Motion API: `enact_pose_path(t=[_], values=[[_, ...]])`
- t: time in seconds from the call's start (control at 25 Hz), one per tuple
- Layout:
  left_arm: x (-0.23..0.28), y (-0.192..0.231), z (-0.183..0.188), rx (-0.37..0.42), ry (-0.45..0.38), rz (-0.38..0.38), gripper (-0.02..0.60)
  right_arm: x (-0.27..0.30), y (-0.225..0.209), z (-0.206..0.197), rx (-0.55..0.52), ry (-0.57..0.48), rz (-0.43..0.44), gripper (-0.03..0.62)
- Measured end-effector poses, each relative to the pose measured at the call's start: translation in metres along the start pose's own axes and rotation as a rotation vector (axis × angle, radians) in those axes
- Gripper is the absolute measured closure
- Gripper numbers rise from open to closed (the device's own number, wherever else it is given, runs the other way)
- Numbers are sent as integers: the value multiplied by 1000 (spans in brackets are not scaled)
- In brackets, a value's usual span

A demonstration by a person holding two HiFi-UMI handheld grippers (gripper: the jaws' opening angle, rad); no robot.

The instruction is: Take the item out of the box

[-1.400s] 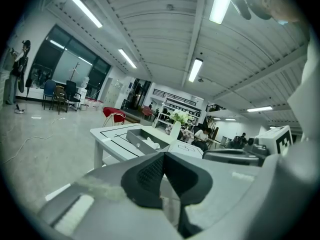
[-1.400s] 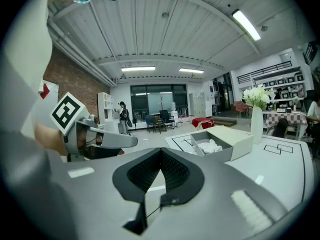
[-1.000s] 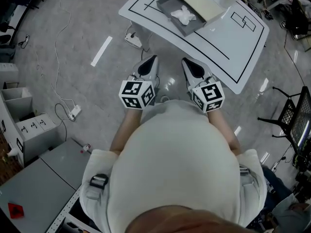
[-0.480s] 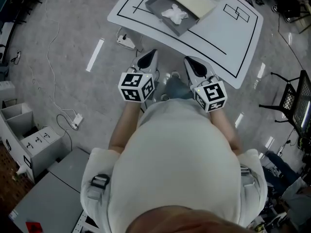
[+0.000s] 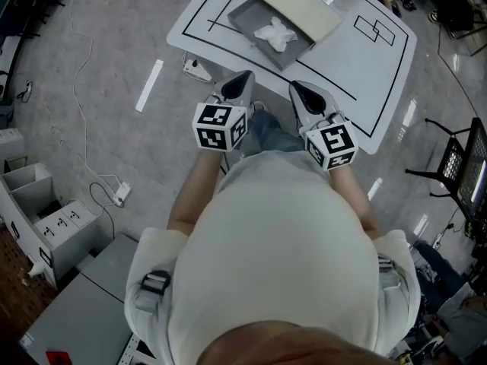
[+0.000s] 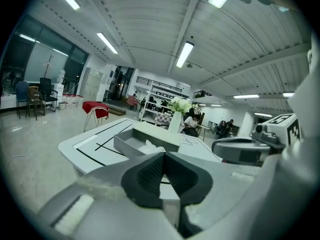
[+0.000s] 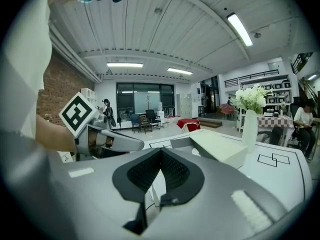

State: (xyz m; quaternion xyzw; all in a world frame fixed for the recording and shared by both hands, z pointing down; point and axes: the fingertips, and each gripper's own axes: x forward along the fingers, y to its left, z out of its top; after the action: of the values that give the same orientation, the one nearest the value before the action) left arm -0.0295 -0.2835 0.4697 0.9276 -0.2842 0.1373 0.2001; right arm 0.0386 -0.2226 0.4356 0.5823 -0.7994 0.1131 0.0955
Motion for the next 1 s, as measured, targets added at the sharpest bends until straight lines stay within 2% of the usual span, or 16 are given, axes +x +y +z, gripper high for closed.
enact_pose_path(t=[0.4, 0.6, 0.76, 0.92, 1.0], values=[[70, 10, 23, 64, 108, -46, 581, 41, -45, 22, 25, -24, -10, 597], [103, 9, 24, 105, 191, -81, 580, 53, -68, 24, 52, -18, -29, 596], [125, 6, 23, 136, 238, -106, 550, 61, -83, 24, 73, -17, -41, 597], [144, 5, 17, 161, 313, -148, 472, 70, -93, 22, 86, -11, -46, 597], [152, 6, 13, 189, 357, -157, 453, 74, -97, 20, 98, -7, -47, 595]])
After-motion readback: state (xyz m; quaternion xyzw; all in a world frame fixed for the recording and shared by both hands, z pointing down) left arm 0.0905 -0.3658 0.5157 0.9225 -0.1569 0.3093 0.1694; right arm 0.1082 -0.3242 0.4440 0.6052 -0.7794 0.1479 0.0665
